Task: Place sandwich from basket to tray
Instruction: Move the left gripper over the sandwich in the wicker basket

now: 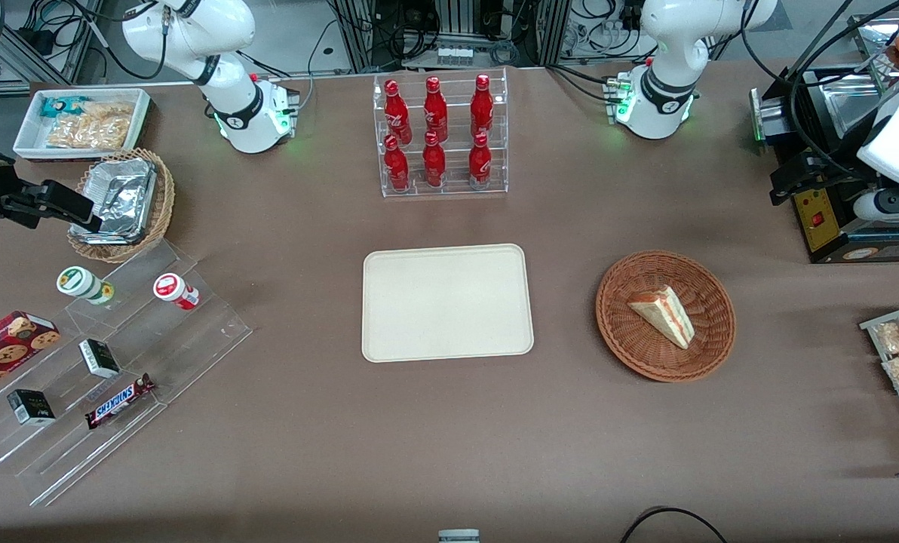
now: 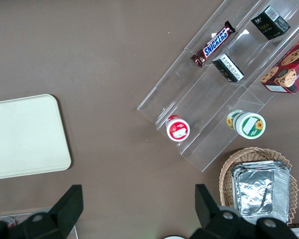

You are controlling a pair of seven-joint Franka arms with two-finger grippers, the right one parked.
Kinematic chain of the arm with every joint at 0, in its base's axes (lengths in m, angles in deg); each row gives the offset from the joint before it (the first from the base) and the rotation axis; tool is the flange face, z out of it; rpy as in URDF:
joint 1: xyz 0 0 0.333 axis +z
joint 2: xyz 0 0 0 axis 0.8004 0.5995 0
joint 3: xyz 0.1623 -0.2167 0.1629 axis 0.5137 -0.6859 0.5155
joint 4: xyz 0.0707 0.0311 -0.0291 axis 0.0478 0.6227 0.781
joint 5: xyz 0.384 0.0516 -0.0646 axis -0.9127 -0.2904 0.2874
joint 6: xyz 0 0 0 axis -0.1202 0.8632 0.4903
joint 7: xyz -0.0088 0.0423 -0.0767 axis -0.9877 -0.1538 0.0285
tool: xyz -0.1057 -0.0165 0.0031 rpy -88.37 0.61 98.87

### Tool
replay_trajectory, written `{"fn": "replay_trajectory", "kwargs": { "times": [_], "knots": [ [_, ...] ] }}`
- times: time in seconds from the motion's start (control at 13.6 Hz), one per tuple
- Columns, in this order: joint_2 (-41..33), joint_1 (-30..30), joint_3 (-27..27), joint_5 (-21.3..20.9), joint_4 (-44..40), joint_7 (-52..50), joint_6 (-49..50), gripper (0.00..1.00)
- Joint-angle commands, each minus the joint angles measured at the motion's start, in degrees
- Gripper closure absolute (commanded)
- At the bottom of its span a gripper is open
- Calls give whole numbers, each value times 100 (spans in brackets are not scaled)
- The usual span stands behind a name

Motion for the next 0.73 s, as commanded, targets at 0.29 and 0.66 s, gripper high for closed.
{"fn": "replay_trajectory", "kwargs": {
  "times": [0.29, 0.66],
  "knots": [
    [242, 66, -22, 24, 273, 47, -179, 0],
    [243, 22, -188, 15, 1942, -1145, -2180, 0]
  ]
}}
